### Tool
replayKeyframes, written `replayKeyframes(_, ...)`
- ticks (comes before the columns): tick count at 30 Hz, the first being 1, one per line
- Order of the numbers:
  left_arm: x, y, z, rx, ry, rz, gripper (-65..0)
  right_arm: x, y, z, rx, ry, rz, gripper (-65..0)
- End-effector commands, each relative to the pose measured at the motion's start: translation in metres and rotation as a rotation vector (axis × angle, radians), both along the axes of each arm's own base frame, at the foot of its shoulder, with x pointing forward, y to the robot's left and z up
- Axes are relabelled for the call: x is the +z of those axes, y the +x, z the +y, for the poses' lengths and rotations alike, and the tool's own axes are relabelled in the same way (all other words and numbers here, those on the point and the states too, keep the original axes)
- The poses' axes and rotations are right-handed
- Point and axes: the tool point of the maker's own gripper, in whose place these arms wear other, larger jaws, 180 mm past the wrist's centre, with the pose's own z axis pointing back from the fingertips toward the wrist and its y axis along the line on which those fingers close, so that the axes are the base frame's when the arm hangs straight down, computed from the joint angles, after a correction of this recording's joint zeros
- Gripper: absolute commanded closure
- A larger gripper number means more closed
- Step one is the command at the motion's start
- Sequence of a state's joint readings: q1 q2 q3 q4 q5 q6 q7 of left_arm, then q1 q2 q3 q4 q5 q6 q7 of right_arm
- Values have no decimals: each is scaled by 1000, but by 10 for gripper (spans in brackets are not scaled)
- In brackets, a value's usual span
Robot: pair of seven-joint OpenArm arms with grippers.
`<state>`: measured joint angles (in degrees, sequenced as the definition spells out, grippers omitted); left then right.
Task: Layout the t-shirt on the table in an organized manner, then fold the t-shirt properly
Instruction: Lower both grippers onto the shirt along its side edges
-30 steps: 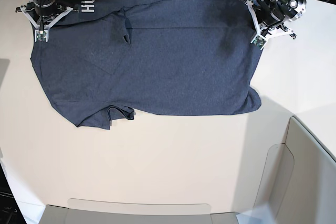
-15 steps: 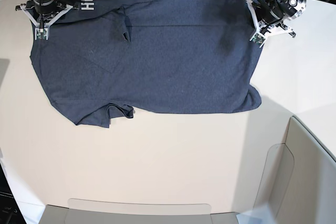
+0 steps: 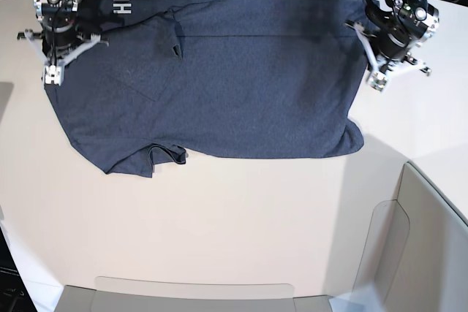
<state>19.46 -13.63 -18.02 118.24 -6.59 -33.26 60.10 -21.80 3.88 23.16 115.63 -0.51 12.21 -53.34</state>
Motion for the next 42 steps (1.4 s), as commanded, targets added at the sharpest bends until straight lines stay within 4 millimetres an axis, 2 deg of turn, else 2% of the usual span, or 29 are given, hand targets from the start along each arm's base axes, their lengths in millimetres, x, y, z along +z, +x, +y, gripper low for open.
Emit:
replayKeyframes(1,21,17,8,9,14,-85,0,19,13,-8,-13,-28,-74,0)
replayKeyframes(4,43,37,22,50,27,-165,-24,39,33,-19,-88,-11,-172,0)
replayKeyframes(6,58,51,25,63,28,-218,-71,56,48,-26,-127,-4,-242,0)
replayKeyframes(9,73,68,27,74,32,-260,-151,75,74,-24,-140,28,-291,0)
replayKeyframes(10,78,73,29,82,36,-262,-170,79,82,-24,-153,50,-283,-25)
replayKeyframes(13,86,84,27,97,20,-273,-185,85,100,-15,-173,124,-248,-165)
replayKeyframes(15,83,85,22,98,-22,-266,-185,88,115,-4,-138,141,-251,-243)
replayKeyframes(17,77,86,17,91,-48,-256,-185,88,126,9,-85,136,-240,-272)
replayKeyframes(19,71,86,16,91,-67,-240,-185,85,136,21,-39,137,-224,-272)
replayKeyframes(23,47,86,16,102,-132,-180,-181,59,147,35,-5,177,-149,-272)
replayKeyframes(25,41,93,15,107,-173,-166,-142,46,149,37,-5,200,-115,-272)
replayKeyframes(27,35,103,14,117,-215,-157,-59,38,148,40,-5,213,-94,-267)
replayKeyframes(28,32,107,15,125,-231,-145,-8,34,147,42,-1,215,-80,-242)
replayKeyframes(31,27,123,9,112,-251,-102,-4,21,143,54,39,208,-33,-31)
replayKeyframes(32,29,129,3,95,-253,-102,-2,15,140,57,48,206,-14,0)
replayKeyframes(35,36,141,-12,43,-248,-109,0,2,134,67,77,205,29,0)
replayKeyframes(40,23,149,-37,-26,-259,-54,0,-10,122,69,79,209,64,0)
replayKeyframes(42,10,149,-42,-32,-275,-17,0,-14,118,68,77,207,77,0)
